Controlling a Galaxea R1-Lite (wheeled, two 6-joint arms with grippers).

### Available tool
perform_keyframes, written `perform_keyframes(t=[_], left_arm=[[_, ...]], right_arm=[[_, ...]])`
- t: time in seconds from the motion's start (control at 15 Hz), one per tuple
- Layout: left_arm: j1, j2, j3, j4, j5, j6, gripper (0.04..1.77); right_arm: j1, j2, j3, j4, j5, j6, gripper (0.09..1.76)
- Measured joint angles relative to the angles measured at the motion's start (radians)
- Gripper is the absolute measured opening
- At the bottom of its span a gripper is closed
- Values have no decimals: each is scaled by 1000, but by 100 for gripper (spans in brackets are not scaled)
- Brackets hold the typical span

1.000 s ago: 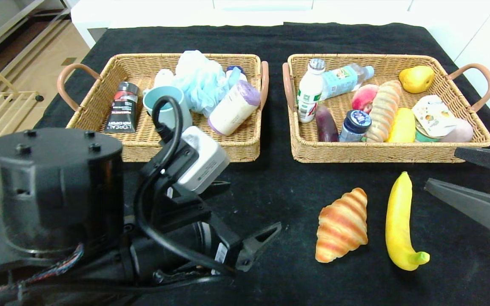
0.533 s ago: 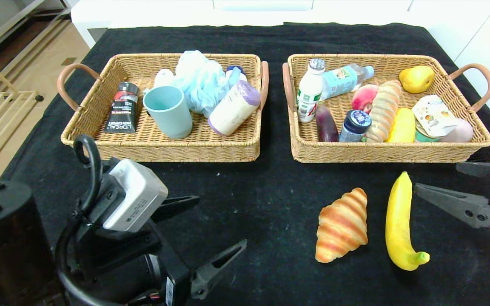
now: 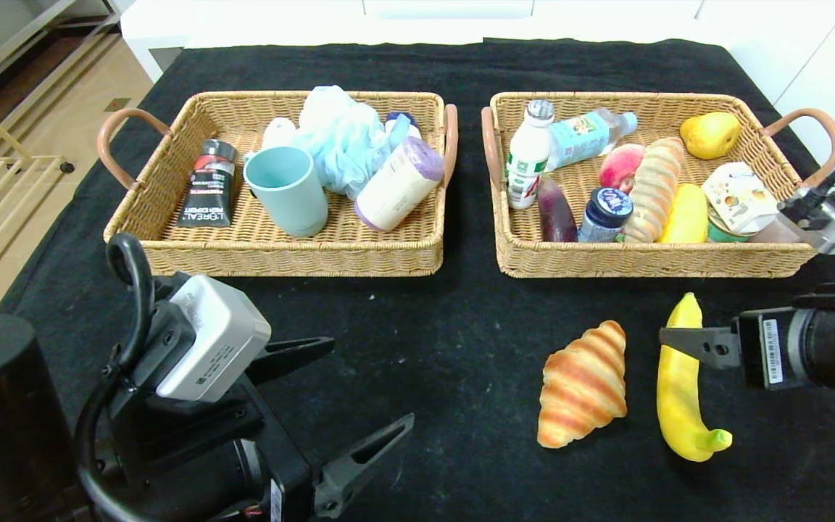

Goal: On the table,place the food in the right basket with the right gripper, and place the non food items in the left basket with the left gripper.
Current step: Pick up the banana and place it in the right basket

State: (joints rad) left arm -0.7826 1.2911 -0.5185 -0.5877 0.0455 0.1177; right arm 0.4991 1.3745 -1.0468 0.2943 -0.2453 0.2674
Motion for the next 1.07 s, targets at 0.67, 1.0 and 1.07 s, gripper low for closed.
perform_keyframes(t=[0.67, 1.0, 1.07], left_arm=[[0, 14, 6, -5, 3, 0, 172], [-1, 21, 8, -6, 3, 0, 172], [-1, 21, 8, -5, 3, 1, 172]], right_arm=[[-103, 179, -79, 23, 0, 22, 171], [-118, 220, -79, 20, 3, 22, 171], [-119, 224, -79, 19, 3, 23, 171]])
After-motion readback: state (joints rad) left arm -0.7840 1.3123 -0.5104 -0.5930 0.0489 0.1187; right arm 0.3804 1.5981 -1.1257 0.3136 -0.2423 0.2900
